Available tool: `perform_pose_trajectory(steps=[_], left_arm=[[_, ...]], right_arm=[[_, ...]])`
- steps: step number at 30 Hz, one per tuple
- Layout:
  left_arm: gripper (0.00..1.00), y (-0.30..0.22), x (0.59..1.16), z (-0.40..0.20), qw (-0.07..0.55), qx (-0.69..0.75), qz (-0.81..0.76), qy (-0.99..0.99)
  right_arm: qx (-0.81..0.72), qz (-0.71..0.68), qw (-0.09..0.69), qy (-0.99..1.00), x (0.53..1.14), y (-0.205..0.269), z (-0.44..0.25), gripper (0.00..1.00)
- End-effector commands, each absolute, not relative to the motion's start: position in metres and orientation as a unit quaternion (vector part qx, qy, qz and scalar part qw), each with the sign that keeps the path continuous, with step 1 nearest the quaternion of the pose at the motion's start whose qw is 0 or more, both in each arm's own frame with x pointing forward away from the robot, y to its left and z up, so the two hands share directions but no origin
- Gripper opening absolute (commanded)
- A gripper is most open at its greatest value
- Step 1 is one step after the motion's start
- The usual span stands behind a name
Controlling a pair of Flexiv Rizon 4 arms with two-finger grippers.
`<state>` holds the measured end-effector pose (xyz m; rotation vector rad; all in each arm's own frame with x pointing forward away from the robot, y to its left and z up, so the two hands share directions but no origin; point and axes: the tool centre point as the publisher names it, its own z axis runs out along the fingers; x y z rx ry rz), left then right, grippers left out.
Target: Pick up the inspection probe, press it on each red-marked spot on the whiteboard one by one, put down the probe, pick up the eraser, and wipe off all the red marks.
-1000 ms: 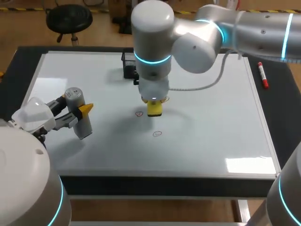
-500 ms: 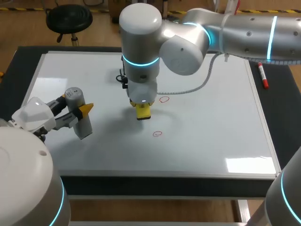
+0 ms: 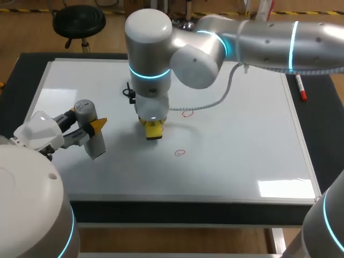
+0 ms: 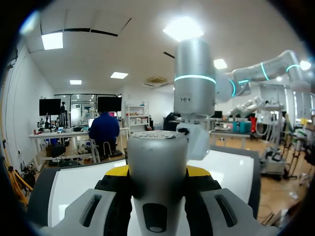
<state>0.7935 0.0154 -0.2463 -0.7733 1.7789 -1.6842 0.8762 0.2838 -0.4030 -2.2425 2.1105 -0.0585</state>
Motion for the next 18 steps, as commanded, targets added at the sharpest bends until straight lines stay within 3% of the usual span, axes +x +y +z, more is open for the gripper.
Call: perform_pose_trajectory(steps=[1,18], left_arm=[[0.0,0.012,0.795,-0.245,0.285,-0.292,-0.626,0.665],[0.0,0.012,0.795,-0.245,0.285,-0.292,-0.626,0.665]], right_arm=[[-0.728,-0.018,0.029,0.685,0.88,0.287,-0.411,0.0],[-0.726,-0.012,0.024,0.687,0.883,0.284,-0.424,0.0]])
